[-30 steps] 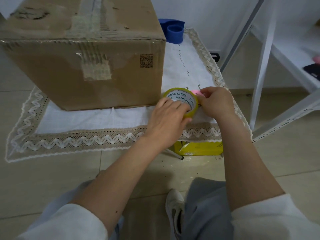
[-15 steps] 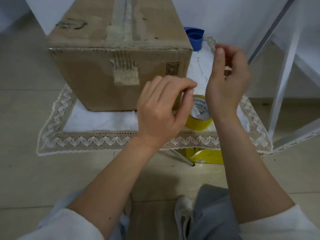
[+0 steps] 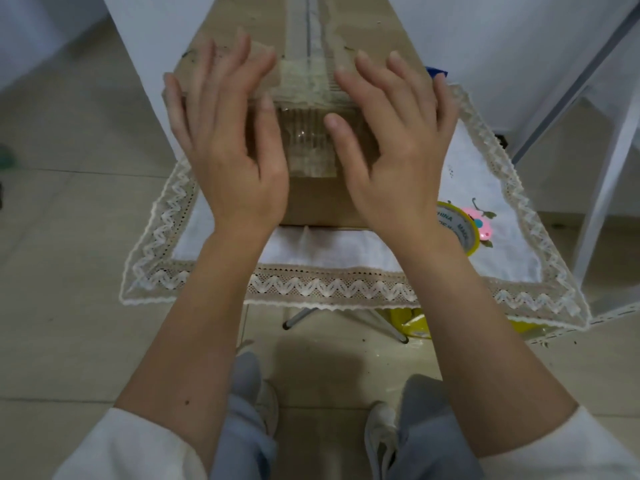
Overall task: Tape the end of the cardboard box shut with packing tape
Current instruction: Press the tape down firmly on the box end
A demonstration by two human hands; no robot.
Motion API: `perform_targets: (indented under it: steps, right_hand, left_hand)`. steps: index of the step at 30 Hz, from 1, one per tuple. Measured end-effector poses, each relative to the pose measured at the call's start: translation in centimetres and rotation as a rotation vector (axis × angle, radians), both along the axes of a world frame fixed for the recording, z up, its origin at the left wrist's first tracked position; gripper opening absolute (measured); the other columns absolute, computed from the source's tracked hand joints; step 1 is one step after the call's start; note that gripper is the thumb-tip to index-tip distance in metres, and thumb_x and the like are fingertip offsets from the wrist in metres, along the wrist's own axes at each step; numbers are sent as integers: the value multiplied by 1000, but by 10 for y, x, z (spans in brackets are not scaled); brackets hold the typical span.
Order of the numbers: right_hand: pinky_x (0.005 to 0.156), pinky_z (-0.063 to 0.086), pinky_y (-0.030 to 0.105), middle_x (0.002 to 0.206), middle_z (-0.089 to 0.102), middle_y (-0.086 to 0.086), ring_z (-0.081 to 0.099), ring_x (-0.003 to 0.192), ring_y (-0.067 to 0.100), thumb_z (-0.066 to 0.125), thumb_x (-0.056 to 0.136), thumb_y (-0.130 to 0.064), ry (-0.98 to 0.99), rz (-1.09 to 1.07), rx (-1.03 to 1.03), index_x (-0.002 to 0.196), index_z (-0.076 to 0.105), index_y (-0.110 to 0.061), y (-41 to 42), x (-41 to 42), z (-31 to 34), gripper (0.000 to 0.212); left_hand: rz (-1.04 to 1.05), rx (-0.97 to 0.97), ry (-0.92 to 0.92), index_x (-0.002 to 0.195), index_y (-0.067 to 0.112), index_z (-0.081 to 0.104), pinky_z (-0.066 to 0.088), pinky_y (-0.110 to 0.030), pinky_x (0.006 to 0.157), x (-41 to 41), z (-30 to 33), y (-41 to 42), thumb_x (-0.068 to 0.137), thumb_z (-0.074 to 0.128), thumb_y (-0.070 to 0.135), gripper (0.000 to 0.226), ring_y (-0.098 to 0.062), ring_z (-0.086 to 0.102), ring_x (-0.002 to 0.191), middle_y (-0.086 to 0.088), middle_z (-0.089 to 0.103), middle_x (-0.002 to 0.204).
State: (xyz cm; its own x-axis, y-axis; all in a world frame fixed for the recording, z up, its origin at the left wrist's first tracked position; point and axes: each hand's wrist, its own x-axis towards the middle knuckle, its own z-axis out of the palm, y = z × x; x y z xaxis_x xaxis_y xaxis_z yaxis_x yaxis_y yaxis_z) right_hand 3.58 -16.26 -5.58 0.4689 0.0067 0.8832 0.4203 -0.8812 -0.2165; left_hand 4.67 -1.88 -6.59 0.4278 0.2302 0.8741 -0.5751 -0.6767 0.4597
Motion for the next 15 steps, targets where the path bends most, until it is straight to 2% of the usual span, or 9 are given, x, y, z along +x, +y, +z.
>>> perform_targets:
  steps: [3,6,15]
  right_hand:
    - [116,18,46,129,65,-9,53,130,17,59,96,-43,20,-14,10,119,70,-27,2,5,-3,31]
    - [115,18,45,123,68,-12,55,125,14,61,94,-46,17,-23,38,116,71,-29,3,7,-5,30]
    - [113,23,48,123,67,-13,55,123,14,64,92,-49,-3,-17,18,117,71,-30,-1,9,-12,32]
  left_hand:
    - [-6,75,37,120,19,69,11,-58,119,6,-4,6,102,53,25,25,-25,48,139,-1,65,134]
    - [2,149,36,117,25,72,12,-52,116,8,-7,11,100,58,36,25,-21,53,132,5,67,130]
    - [10,187,27,117,30,73,12,-46,115,12,-12,16,96,63,44,27,-17,55,126,9,68,127]
